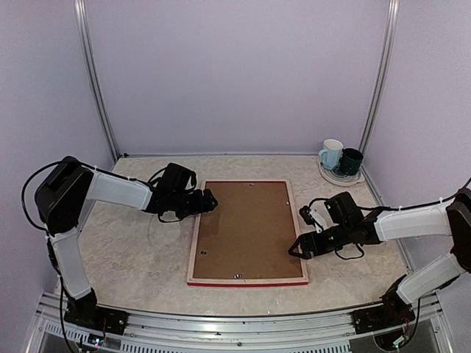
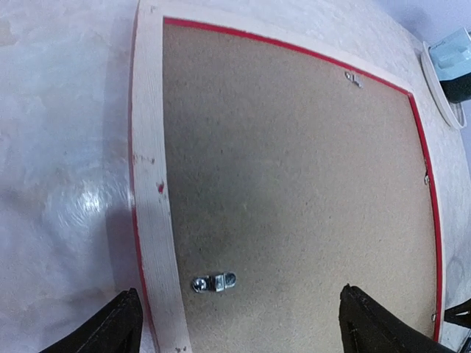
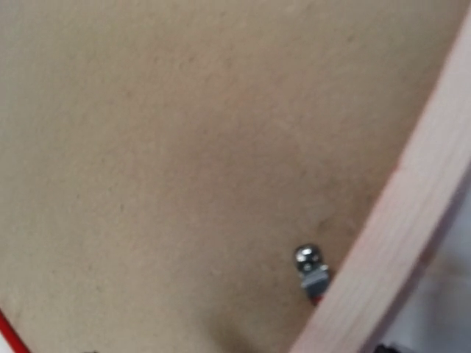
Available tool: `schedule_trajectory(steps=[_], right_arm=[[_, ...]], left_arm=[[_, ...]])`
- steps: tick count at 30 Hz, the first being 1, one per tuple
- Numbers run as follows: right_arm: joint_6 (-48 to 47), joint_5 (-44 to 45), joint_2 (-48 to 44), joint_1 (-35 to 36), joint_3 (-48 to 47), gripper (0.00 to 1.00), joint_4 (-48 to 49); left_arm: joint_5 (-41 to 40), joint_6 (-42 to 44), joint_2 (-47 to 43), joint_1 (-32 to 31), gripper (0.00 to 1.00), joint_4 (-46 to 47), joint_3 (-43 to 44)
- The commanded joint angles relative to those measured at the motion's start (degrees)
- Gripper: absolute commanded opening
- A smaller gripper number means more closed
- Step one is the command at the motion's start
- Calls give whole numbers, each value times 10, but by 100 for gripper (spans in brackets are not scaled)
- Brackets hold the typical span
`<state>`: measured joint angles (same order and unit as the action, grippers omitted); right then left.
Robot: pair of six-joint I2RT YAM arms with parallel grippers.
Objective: Put the photo into the frame
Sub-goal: Rotate the photo frame at the center of the board, then press the fastener onto the backboard.
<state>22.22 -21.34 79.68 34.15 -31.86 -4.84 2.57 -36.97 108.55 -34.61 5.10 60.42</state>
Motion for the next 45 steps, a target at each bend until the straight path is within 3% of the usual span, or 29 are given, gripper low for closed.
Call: schedule_trajectory(steps=[1,9,20,45], right_arm=[[1,74,-21,6,-8,80,-35],[6,163,-14,6,-49,80,-63],[7,197,45,6,-71,80,-58],[4,180,104,6,-73,80,-29]], left_arm=[[-36,45,-5,31,92,-70,57],[-80,68,35,38,91,-130,101],[-100,93,62,26,89,-141,114],[-150,132,88,-8,83,-209,152]])
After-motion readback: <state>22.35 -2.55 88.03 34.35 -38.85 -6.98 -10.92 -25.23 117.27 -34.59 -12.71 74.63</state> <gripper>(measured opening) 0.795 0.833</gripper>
